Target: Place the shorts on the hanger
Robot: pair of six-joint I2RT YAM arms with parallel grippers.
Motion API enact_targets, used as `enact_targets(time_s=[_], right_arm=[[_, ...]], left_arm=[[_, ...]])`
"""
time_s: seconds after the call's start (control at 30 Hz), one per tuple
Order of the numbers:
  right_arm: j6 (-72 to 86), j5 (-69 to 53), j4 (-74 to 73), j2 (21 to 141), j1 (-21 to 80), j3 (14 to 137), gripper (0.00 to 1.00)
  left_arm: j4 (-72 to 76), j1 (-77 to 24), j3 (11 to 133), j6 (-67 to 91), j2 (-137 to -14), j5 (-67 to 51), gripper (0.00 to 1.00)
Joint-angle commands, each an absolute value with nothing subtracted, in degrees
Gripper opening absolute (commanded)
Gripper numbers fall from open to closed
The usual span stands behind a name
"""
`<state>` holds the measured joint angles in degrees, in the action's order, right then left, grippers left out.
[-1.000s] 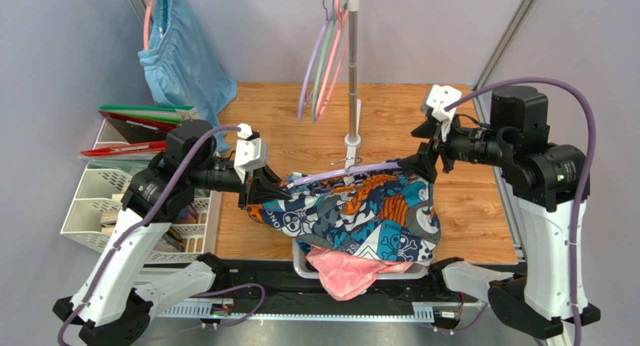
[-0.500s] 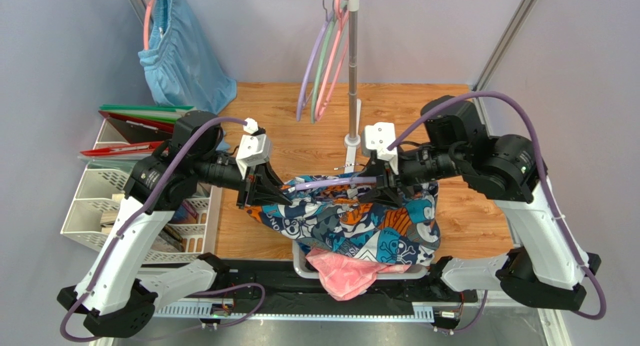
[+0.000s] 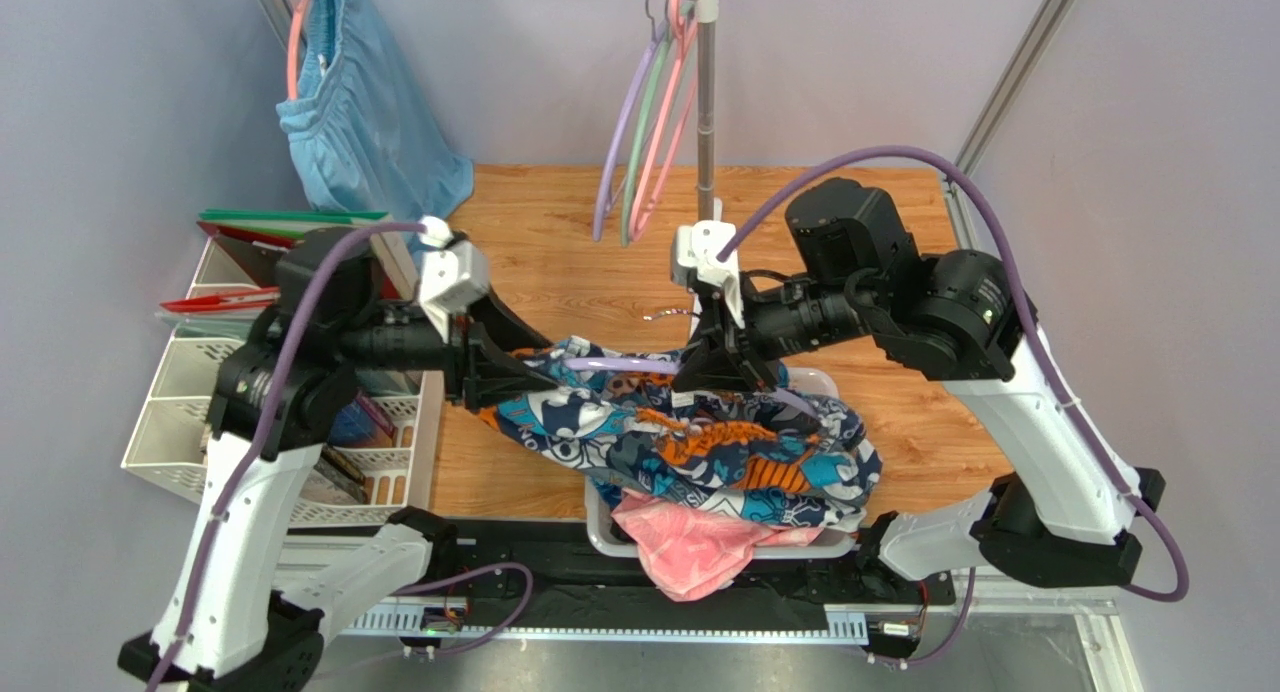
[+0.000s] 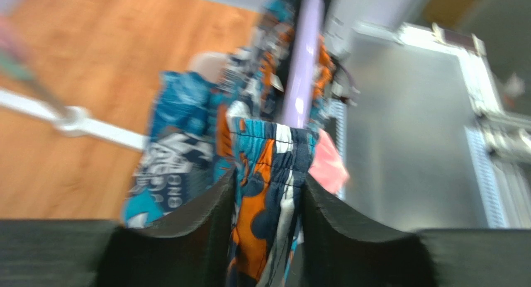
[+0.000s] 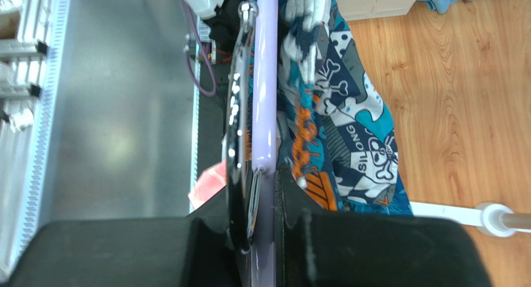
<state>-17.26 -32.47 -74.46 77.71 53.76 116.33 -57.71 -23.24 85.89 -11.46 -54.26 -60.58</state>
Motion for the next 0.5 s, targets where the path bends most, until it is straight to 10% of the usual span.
enact_targets(time_s=[0.0, 0.47], right_arm=[[-8.2, -32.4, -66.9, 81.3, 54.3, 122.0, 0.00], [7.5, -20.7, -56.1, 93.9, 53.2, 137.3, 0.00]], left_arm=[[-41.2, -16.1, 87.1, -0.4, -50.3, -53.5, 0.57], [-40.8, -15.0, 92.4, 4.8, -45.1, -25.4, 0.73]])
